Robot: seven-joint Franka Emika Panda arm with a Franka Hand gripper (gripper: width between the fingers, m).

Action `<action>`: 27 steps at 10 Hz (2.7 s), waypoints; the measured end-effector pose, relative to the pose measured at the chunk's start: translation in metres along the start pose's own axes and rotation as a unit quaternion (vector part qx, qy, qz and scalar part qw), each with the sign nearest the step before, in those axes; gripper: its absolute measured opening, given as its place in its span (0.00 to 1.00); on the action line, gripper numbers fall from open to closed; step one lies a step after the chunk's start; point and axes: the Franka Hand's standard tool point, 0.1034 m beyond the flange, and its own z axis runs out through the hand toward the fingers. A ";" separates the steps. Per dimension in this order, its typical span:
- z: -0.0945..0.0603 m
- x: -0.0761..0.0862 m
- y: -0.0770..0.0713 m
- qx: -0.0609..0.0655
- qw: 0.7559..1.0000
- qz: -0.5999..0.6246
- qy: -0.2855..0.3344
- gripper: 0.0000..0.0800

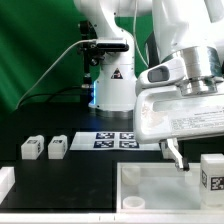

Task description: Assemble one leg

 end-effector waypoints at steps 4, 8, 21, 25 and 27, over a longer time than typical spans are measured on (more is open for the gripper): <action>0.000 0.000 0.000 0.000 1.000 0.000 0.000 0.81; -0.002 0.005 -0.003 0.006 1.000 0.005 -0.027 0.81; 0.002 0.016 0.002 0.045 0.939 0.006 -0.340 0.62; 0.002 0.016 0.002 0.039 0.939 0.023 -0.340 0.36; 0.004 0.019 0.002 -0.001 0.938 0.156 -0.309 0.37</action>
Offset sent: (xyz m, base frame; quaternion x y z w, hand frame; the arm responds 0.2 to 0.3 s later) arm 0.0000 0.0000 0.0000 0.0000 0.0000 0.0000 1.0000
